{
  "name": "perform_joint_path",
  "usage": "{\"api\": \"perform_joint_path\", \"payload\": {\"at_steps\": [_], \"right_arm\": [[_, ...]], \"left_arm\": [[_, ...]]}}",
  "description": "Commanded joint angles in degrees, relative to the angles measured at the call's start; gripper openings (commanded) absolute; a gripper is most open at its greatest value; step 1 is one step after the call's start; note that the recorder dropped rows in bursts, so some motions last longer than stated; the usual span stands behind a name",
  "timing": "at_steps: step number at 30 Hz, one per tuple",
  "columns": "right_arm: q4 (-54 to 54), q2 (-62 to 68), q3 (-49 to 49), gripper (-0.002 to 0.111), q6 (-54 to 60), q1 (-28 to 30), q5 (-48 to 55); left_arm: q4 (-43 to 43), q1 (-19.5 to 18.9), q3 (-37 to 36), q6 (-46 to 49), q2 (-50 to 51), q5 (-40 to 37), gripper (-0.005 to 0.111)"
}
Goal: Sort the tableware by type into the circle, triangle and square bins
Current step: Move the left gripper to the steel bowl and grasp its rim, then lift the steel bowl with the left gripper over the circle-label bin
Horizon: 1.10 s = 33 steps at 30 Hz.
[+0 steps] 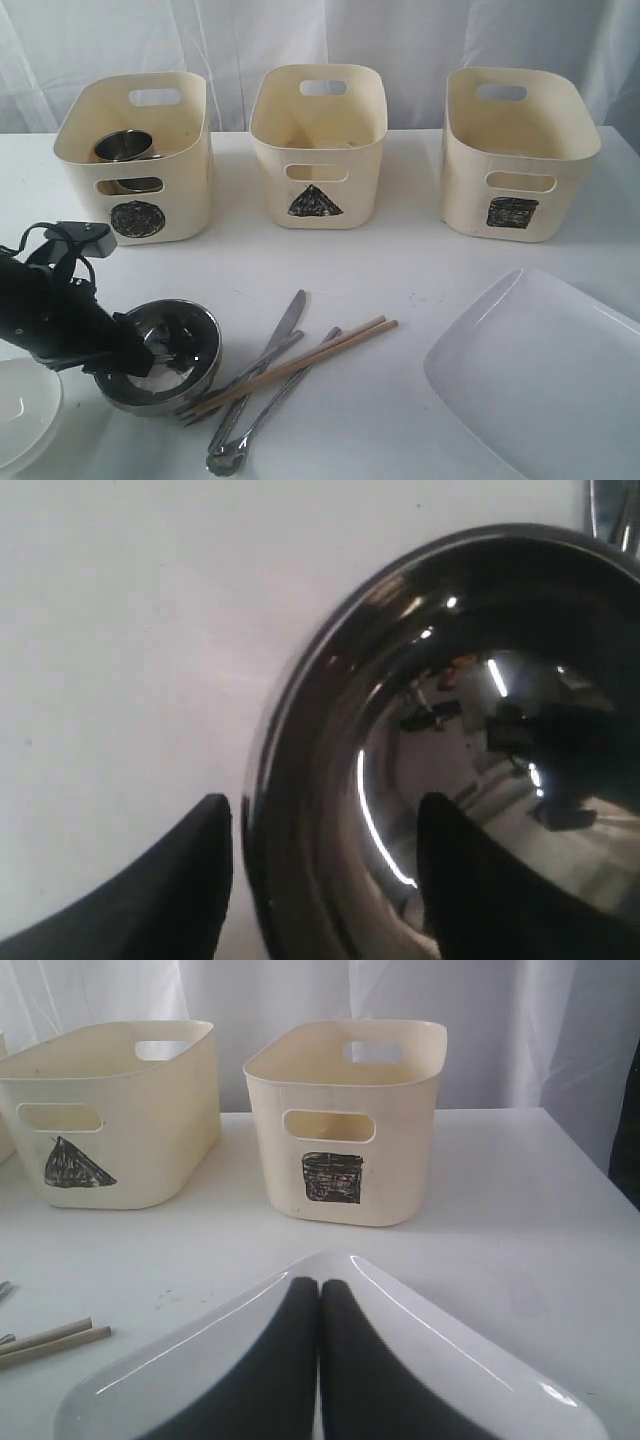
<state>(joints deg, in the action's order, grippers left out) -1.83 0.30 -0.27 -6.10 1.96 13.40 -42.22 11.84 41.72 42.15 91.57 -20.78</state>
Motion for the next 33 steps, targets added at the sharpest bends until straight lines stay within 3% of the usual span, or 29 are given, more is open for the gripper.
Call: {"api": "perform_joint_path", "payload": {"at_steps": [1, 5, 11, 22, 33], "right_arm": [[-0.3, -0.3, 0.3, 0.000, -0.2, -0.3, -0.2], [-0.3, -0.3, 0.3, 0.000, -0.2, -0.3, -0.2], [-0.3, -0.3, 0.3, 0.000, -0.2, -0.3, -0.2], [-0.3, -0.3, 0.3, 0.000, -0.2, -0.3, -0.2], [-0.3, -0.3, 0.3, 0.000, -0.2, -0.3, -0.2]], "left_arm": [[-3.8, 0.2, -0.4, 4.0, 1.5, -1.9, 0.058], [-3.8, 0.2, -0.4, 4.1, 2.0, -1.6, 0.041], [-3.8, 0.2, -0.4, 4.1, 2.0, -1.2, 0.001], [-4.4, 0.2, -0.3, 4.0, 0.5, -1.2, 0.000], [-5.3, 0.2, 2.4, 3.4, -12.4, 1.6, 0.000]]}}
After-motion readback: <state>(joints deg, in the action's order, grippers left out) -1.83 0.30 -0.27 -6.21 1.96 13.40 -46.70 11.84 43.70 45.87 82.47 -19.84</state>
